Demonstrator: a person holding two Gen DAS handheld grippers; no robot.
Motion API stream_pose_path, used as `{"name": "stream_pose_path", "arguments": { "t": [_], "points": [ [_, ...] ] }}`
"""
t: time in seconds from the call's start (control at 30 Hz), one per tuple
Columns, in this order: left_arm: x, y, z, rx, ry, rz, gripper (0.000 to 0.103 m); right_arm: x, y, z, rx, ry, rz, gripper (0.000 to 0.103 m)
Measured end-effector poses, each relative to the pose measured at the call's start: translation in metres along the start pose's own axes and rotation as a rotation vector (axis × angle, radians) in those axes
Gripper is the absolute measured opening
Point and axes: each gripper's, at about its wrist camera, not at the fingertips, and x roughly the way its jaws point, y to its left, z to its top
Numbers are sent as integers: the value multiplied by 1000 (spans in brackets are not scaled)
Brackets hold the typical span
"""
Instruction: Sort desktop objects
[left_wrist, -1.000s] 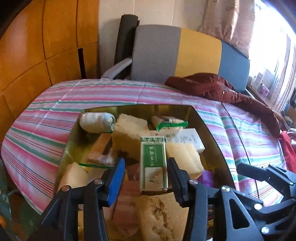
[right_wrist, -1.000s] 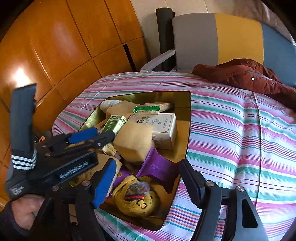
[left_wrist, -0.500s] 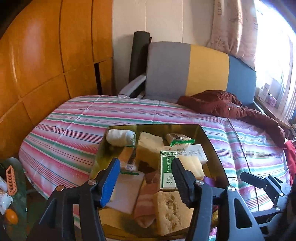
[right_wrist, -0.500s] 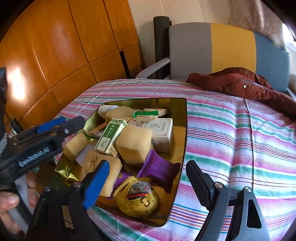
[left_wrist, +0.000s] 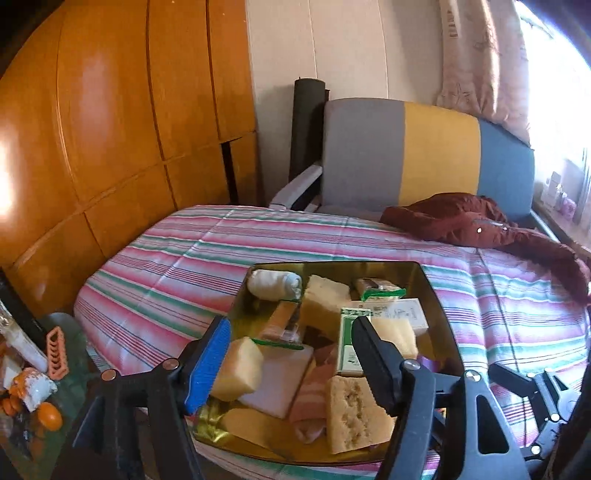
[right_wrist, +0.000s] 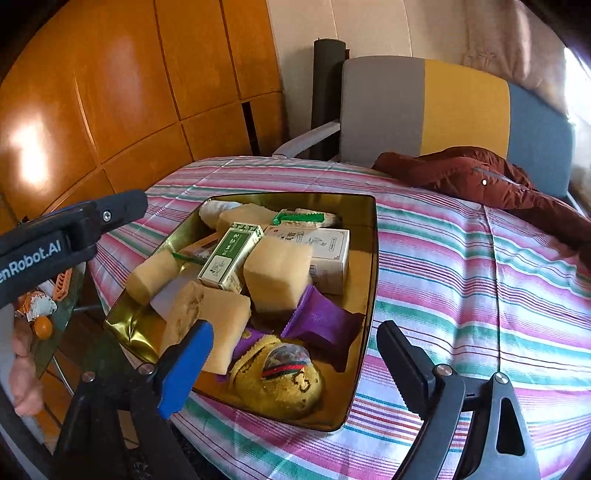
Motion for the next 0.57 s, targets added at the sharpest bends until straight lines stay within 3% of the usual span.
{"name": "stream_pose_path", "arguments": {
  "t": [0.33, 0.43, 0.57],
  "points": [
    [2, -1, -4, -9, 13, -27, 69, -4, 0, -4, -18, -4, -29, 93],
    [3, 2, -4, -22, 9, -40, 61, -5, -1, -5, -18, -7, -38, 93],
    [6, 6, -2, -37, 20, -57, 61, -13, -9, -3, 11, -42, -44, 93]
  ]
}}
